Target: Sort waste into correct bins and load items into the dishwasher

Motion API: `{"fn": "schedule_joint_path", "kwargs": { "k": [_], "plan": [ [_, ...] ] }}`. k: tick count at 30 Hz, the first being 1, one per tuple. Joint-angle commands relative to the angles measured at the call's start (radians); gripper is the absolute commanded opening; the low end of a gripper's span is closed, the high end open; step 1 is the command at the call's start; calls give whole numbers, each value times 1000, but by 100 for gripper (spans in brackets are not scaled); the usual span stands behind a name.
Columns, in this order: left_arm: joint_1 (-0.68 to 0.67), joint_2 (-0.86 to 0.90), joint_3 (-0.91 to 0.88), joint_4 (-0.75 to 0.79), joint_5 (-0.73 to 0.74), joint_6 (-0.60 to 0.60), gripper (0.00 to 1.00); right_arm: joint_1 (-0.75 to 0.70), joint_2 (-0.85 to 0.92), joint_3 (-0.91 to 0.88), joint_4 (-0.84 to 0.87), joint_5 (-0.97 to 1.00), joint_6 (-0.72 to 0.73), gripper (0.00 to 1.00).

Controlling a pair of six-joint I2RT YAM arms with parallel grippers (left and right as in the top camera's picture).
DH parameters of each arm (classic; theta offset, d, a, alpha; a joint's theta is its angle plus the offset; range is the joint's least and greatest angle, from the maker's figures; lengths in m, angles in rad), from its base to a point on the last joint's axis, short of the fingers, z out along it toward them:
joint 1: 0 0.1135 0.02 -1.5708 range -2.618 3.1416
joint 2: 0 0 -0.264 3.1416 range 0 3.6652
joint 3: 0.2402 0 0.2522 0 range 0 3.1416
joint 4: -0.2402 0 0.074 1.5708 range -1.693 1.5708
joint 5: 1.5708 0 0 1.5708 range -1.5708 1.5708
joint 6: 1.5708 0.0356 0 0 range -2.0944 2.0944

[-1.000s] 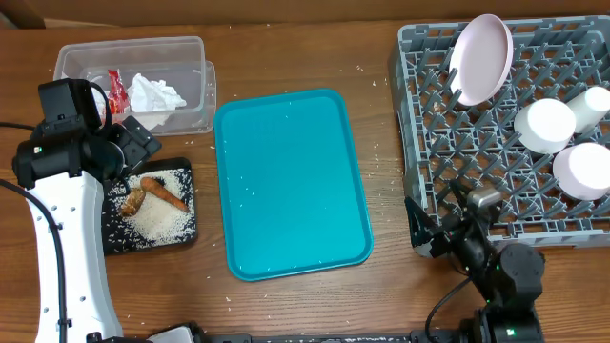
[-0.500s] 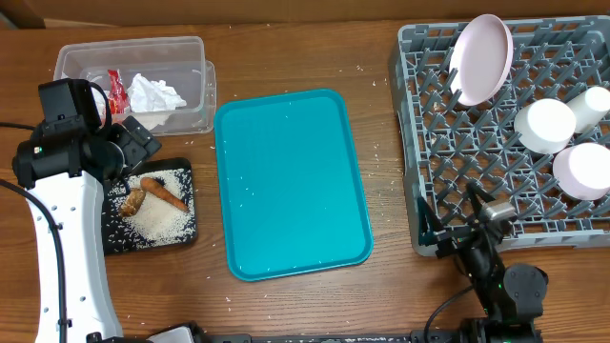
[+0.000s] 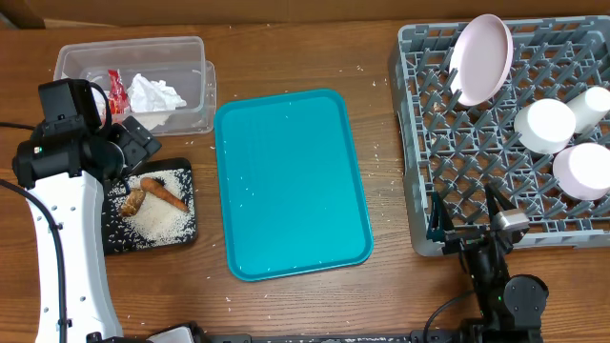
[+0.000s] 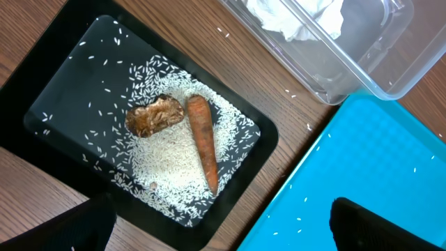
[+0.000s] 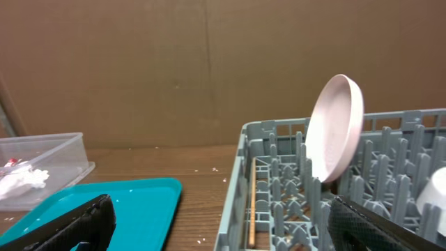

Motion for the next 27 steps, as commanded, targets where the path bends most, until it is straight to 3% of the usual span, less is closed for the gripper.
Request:
{"fn": "schedule_joint_path", "kwargs": {
  "k": [1, 3, 27],
  "plan": [
    [3, 5, 7, 1, -8, -2, 100, -4, -12, -11, -47, 58, 6, 100],
    [3, 5, 7, 1, -8, -2, 100, -4, -12, -11, -106, 64, 6, 100],
    [3, 5, 7, 1, -8, -2, 100, -3, -12, -10, -104, 97, 3, 100]
  ]
}}
